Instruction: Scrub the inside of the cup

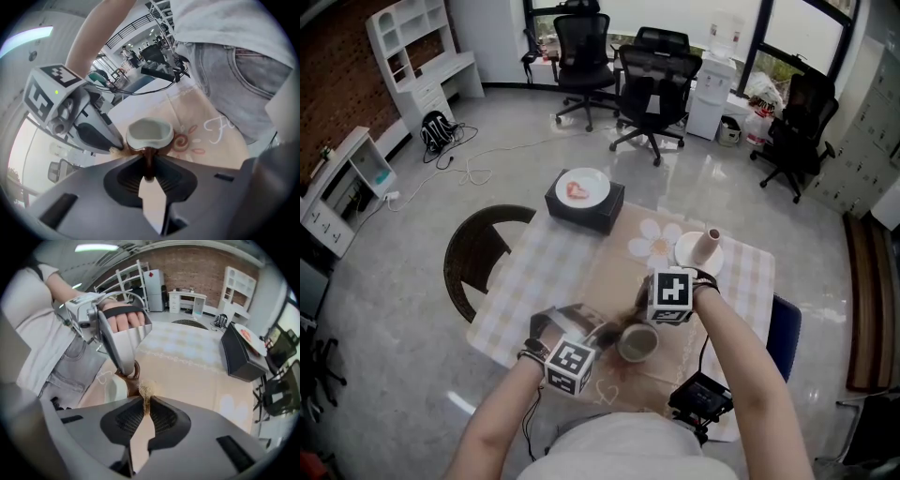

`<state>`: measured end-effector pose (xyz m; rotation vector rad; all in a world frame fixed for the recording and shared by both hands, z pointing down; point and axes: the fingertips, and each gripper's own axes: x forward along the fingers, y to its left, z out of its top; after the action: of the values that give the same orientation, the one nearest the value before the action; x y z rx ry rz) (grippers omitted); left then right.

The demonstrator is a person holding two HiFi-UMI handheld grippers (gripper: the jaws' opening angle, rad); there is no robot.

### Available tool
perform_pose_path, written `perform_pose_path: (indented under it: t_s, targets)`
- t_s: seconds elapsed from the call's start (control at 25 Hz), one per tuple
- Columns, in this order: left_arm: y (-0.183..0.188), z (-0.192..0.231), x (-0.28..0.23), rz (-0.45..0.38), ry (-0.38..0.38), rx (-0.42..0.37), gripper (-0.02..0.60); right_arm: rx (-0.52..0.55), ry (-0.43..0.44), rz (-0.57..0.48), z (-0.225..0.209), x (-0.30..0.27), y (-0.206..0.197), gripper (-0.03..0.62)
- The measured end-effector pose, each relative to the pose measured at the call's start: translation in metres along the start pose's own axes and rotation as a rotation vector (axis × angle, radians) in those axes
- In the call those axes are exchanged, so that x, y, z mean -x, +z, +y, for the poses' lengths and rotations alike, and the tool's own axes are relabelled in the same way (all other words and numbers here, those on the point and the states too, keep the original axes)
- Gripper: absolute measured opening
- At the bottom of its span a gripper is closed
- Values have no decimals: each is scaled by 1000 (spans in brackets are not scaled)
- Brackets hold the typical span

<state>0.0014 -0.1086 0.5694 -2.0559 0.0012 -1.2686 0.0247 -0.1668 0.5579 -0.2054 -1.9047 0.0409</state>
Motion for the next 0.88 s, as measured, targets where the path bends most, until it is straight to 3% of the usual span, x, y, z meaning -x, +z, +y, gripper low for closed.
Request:
perform_pose_path:
  t_s: [0.28,0.68,0.88]
  targets:
    - [-3,-1,2,1,12,9,66,-398,78,-199,-1,0,-33,41]
    - [-16,-1,-2,-19,38,125,66,-777,150,-414,8,-1,-64,43]
    - [-26,-3,-10,-41,33,244,66,-890,161,-466,14,-2,-74,41]
